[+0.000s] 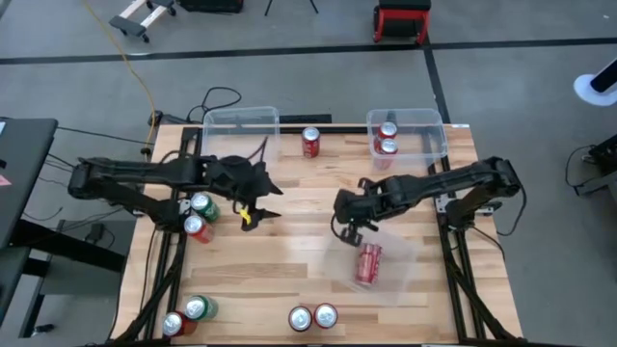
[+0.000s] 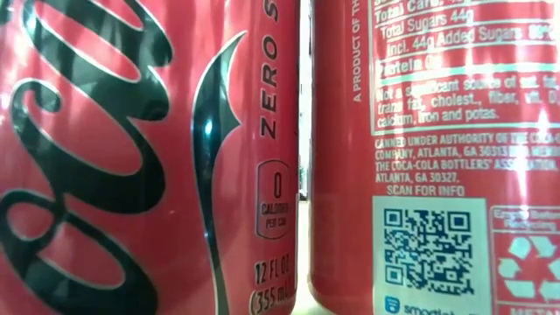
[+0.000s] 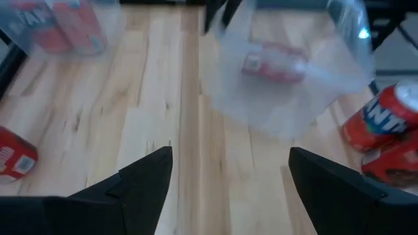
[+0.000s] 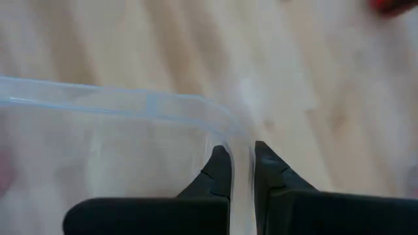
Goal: Sort soda cans
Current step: Put the middle right red-white soda can into the bottom transparent bin
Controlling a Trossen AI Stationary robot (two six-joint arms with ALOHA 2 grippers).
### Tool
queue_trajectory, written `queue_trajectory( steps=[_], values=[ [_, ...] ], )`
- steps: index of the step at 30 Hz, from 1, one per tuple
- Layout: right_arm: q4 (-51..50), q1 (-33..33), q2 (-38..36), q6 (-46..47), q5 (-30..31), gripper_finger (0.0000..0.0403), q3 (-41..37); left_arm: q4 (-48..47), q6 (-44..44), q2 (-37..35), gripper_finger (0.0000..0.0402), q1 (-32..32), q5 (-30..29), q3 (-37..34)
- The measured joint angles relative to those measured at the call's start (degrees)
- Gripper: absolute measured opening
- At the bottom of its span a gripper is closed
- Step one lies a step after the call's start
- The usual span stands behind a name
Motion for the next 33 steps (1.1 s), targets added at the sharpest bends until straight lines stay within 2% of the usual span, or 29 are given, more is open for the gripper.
queue_trajectory(
  steps=[8, 11, 20, 23, 28, 33],
  values=[
    [12.6, -2.0, 0.4, -0.8, 19.3, 0.0022, 0.0, 4.3, -1.9, -0.6, 0.0299, 0.0, -0.1, 0.0],
    [16.7, -2.3, 1.0, -1.1, 24.4, 0.0019, 0.1, 6.8, -3.4, -0.6, 0.0299, 0.0, -0.1, 0.0],
    [22.4, -3.5, 3.0, -2.6, 26.4, 0.0018, 0.1, 6.4, -3.7, -0.3, 0.0299, 2.1, -1.1, 1.8],
    [23.1, -3.2, 3.3, -2.6, 29.1, 0.0018, 0.0, 5.7, -3.8, -0.3, 0.0299, 3.0, -4.0, 1.9],
    [26.4, -2.1, 3.2, -3.2, 34.7, 0.0018, 0.0, 4.5, -3.9, -0.3, 0.0299, 4.7, -4.3, 1.9],
    [29.2, -1.1, 3.2, -4.4, 36.0, 0.0018, 0.0, 3.9, -3.7, -0.3, 0.0299, 5.3, -4.2, 1.9]
  ],
)
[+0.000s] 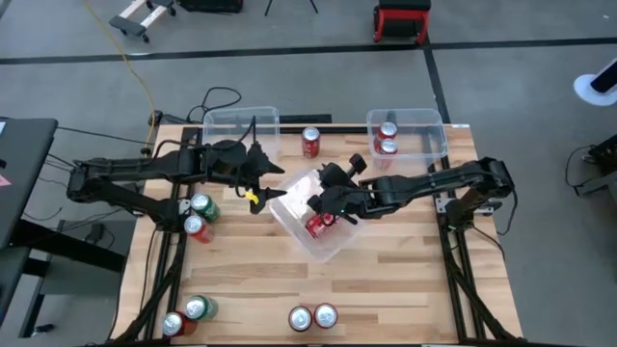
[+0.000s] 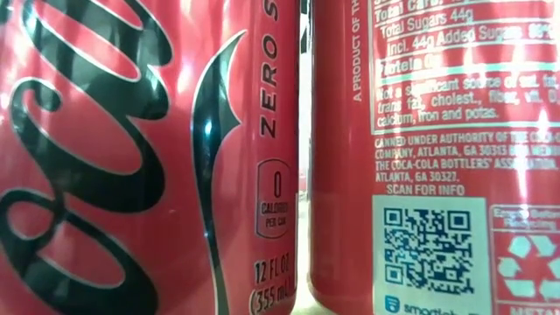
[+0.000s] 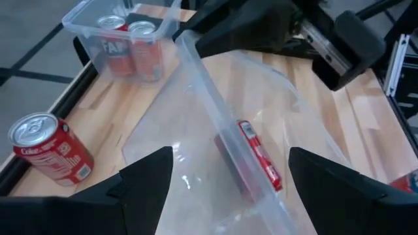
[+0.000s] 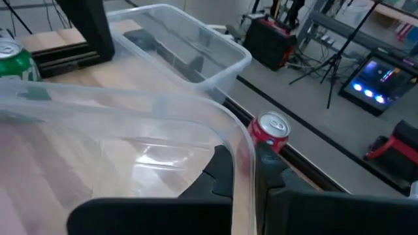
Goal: Sort soda cans
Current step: Put the middle right red-white soda can into the bottom transparent bin
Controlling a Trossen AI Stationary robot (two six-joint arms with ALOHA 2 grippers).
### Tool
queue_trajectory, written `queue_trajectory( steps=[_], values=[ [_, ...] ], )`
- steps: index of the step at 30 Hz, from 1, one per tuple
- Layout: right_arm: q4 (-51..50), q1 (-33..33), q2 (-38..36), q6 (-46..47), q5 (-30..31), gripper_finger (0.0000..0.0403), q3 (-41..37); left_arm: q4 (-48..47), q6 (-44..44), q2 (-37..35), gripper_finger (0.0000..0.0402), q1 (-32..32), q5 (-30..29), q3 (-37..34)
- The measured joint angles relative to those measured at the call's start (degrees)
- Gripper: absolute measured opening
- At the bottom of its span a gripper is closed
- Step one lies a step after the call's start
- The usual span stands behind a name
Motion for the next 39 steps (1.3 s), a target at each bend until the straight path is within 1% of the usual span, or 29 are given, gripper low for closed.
queue_trajectory(
  steps=[3, 6, 10, 13, 16, 19, 23, 24, 26, 28, 32, 37, 39],
  values=[
    [0.5, 0.6, 0.0, -0.1, 0.5, 0.0018, 0.0, -1.3, 0.1, 0.6, 0.0299, 0.0, 0.2, 0.0],
    [2.3, 1.5, 0.0, -0.5, 0.6, 0.0018, 0.0, -5.9, -0.1, 1.4, 0.0299, -0.1, 0.7, 0.1],
    [4.0, 2.3, 0.0, -0.9, 0.7, 0.0018, 0.0, -7.7, -1.0, 4.6, 0.0299, -0.2, 0.6, 0.2],
    [3.7, 2.5, 0.0, -1.0, 1.0, 0.0018, 0.0, -6.5, -0.8, 6.7, 0.0282, -0.4, 0.1, 0.1],
    [3.4, 3.1, 0.0, -1.0, 1.8, 0.0018, 0.0, -5.9, -0.5, 7.3, 0.0232, -0.5, -0.8, 0.2],
    [3.1, 4.2, 0.0, -0.7, 2.7, 0.0018, 0.0, -6.9, 0.0, 7.0, 0.0157, -0.5, -1.8, 1.0],
    [1.6, 5.9, -0.1, 0.5, 3.8, 0.0018, 0.0, -8.2, 3.0, 6.5, 0.0042, -1.9, -6.1, 2.9],
    [0.7, 6.2, -0.1, 1.0, 3.8, 0.0018, 0.1, -8.8, 4.2, 6.4, 0.0034, -2.7, -7.6, 3.5],
    [-1.5, 7.1, -0.2, 1.9, 3.4, 0.0018, 0.3, -9.9, 4.8, 6.5, 0.0034, -4.3, -10.3, 4.6],
    [-3.8, 8.0, -0.3, 1.9, 3.3, 0.0029, 0.3, -11.1, 5.7, 7.0, 0.0034, -5.8, -12.5, 5.9],
    [-7.6, 10.7, -0.5, -0.7, 3.0, 0.0077, 0.3, -12.4, 7.7, 8.6, 0.0034, -9.9, -18.8, 8.1],
    [-9.9, 16.2, -2.2, -5.7, 3.2, 0.0131, 0.1, -12.9, 10.7, 13.0, 0.0034, -14.7, -24.0, 11.3],
    [-10.5, 18.8, -3.4, -6.0, 3.8, 0.0148, 0.0, -12.8, 12.0, 15.2, 0.0033, -16.8, -27.8, 12.7]
  ],
)
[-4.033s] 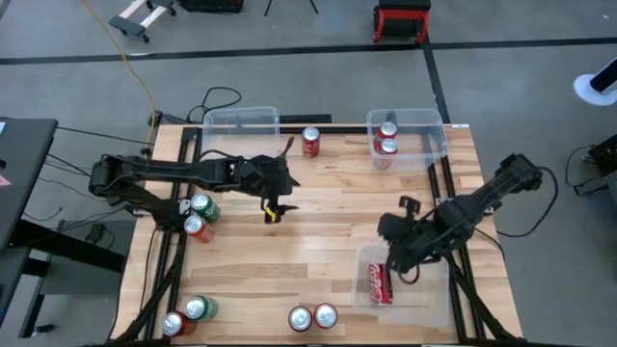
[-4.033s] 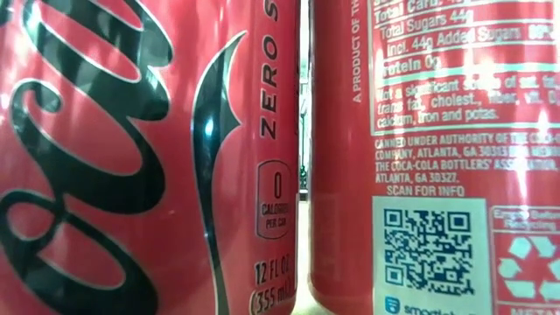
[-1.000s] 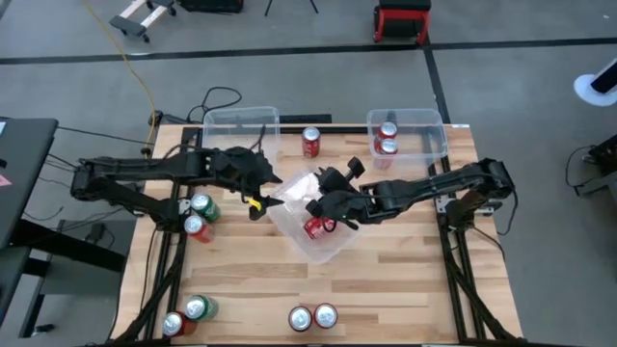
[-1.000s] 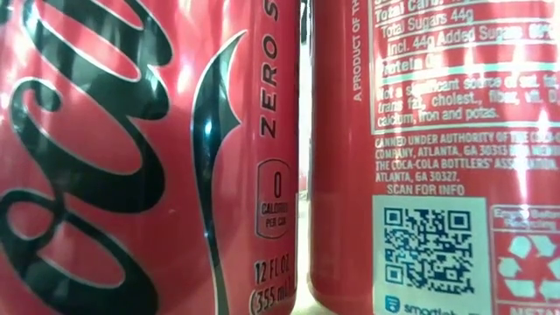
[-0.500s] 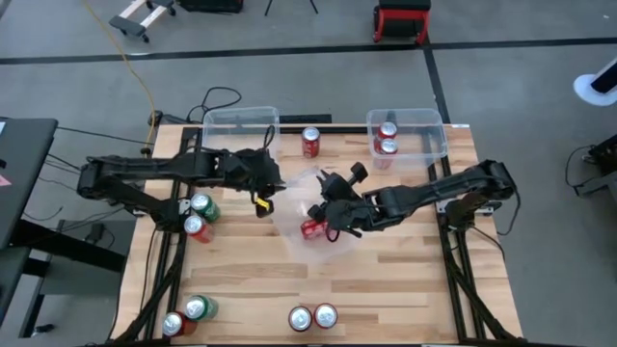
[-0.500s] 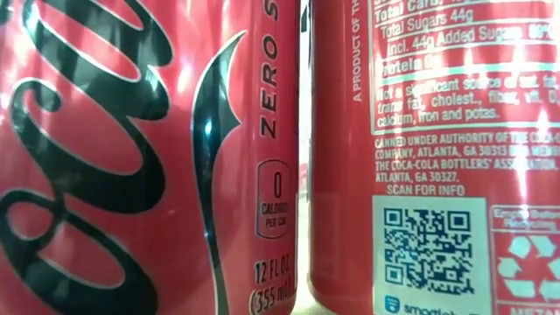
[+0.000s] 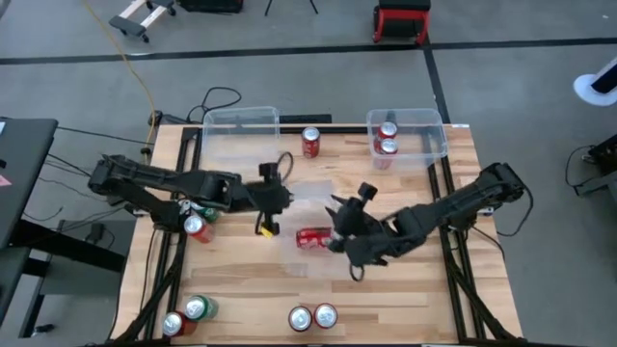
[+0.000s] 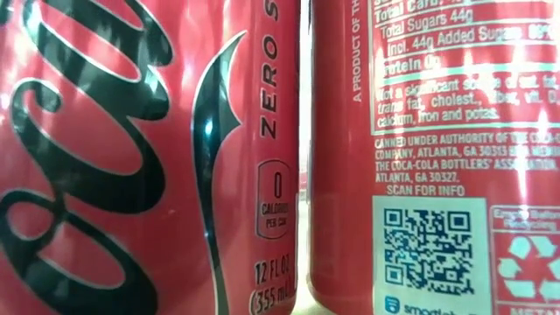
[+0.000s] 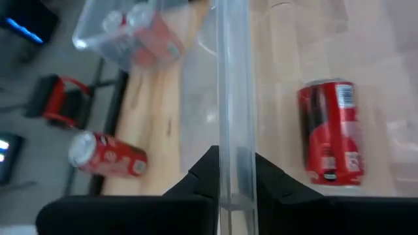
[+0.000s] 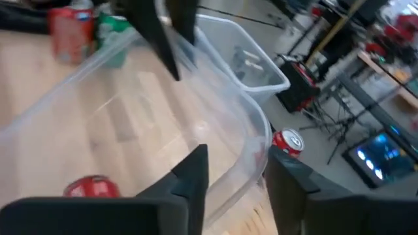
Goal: Sort soda cans
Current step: Put the middle right red-white soda can into the bottom transparent bin
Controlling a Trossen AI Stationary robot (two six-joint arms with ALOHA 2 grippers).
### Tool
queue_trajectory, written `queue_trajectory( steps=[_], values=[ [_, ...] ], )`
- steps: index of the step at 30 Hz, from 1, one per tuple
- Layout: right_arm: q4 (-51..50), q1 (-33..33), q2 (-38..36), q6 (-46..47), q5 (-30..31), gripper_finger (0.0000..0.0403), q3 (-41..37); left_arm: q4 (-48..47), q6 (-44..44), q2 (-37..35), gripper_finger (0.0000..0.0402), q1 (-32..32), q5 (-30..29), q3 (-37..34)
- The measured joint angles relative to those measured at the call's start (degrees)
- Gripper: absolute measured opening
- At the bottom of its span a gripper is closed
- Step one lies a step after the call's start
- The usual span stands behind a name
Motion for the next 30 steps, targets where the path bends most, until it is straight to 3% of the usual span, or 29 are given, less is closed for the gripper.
queue_trajectory(
  steps=[6, 11, 16, 23, 30],
  values=[
    [-4.0, 6.5, -3.7, 3.5, 3.5, 0.0173, -0.1, -1.0, 4.9, 6.4, 0.0029, -6.1, -14.5, 4.4],
    [-12.2, 8.5, -3.4, 13.4, 4.7, 0.0168, 0.0, -1.0, 8.9, 10.7, 0.0029, -7.9, -23.4, 8.1],
    [-20.7, 10.1, -1.5, 21.0, 5.5, 0.0164, 0.0, -0.5, 11.5, 12.3, 0.0029, -7.7, -28.5, 9.0],
    [-21.8, 13.0, 2.2, 16.2, 7.3, 0.0164, 0.0, 2.7, 15.3, 12.3, 0.0028, -7.4, -33.1, 9.0],
    [-21.6, 11.7, 5.2, 16.0, 6.2, 0.0164, 0.0, 10.3, 23.6, 19.3, 0.0028, -7.6, -33.7, 9.4]
  ],
)
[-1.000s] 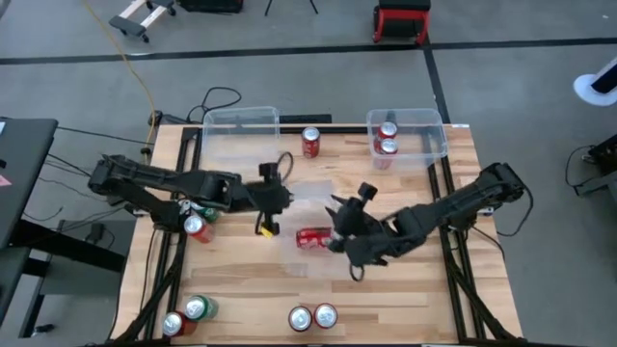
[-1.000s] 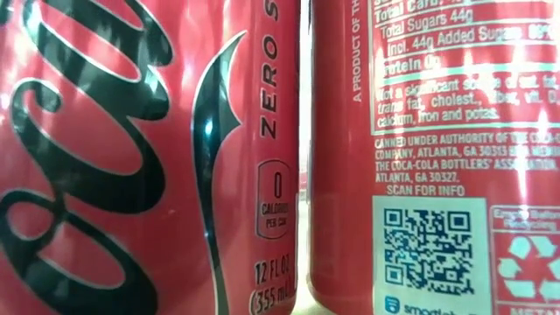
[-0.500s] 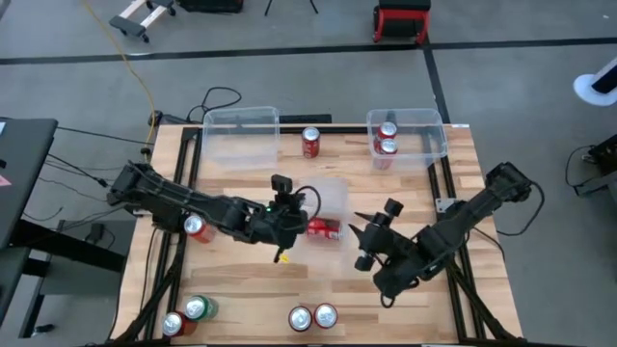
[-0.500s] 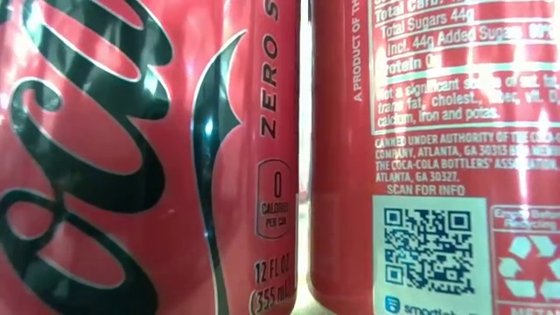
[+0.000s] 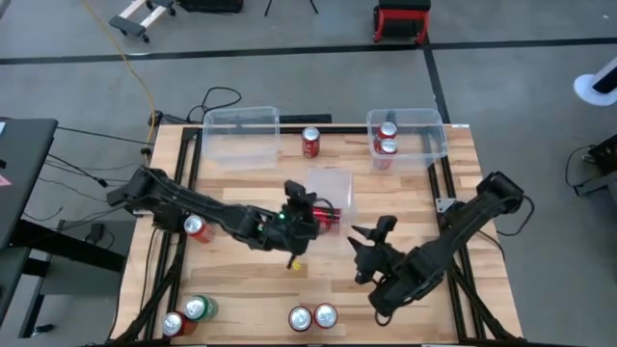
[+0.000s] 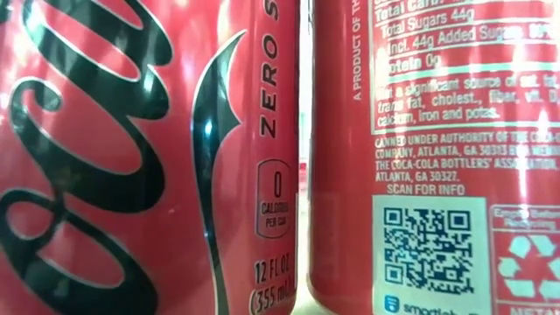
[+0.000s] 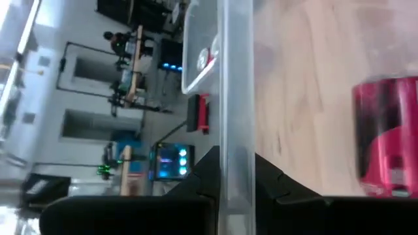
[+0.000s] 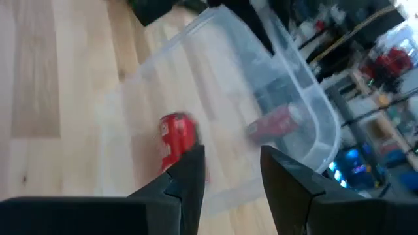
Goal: Sort soda cans
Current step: Put the middle right red-white soda can into the bottom transparent bin
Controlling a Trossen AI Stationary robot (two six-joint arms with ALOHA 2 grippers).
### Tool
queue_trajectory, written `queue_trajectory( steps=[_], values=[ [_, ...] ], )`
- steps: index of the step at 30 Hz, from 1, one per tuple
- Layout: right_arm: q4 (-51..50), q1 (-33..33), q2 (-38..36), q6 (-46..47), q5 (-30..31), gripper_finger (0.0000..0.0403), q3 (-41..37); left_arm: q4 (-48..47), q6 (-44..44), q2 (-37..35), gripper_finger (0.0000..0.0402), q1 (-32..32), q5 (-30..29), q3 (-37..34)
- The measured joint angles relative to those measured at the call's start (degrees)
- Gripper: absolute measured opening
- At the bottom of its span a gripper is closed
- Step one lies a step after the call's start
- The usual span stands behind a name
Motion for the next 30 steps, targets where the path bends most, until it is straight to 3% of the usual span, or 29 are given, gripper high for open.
queue_trajectory(
  steps=[6, 15, 25, 30],
  values=[
    [-1.2, -2.5, 4.5, 0.0, -4.0, 0.0164, 0.0, 3.7, 4.3, 3.8, 0.0028, 0.0, -7.4, 0.0],
    [-4.1, -3.4, 6.6, 1.6, -3.2, 0.0164, 0.0, 11.0, 12.0, 2.7, 0.0028, 0.2, -9.9, -0.4],
    [-15.9, 0.8, 3.1, 17.7, 3.6, 0.0164, 0.0, 12.2, 13.8, 2.6, 0.0028, -0.7, -15.1, -0.4],
    [-18.8, 1.9, 2.2, 24.1, 4.1, 0.0164, 0.0, 12.3, 14.7, 2.5, 0.0028, -1.3, -16.3, -0.4]
  ],
)
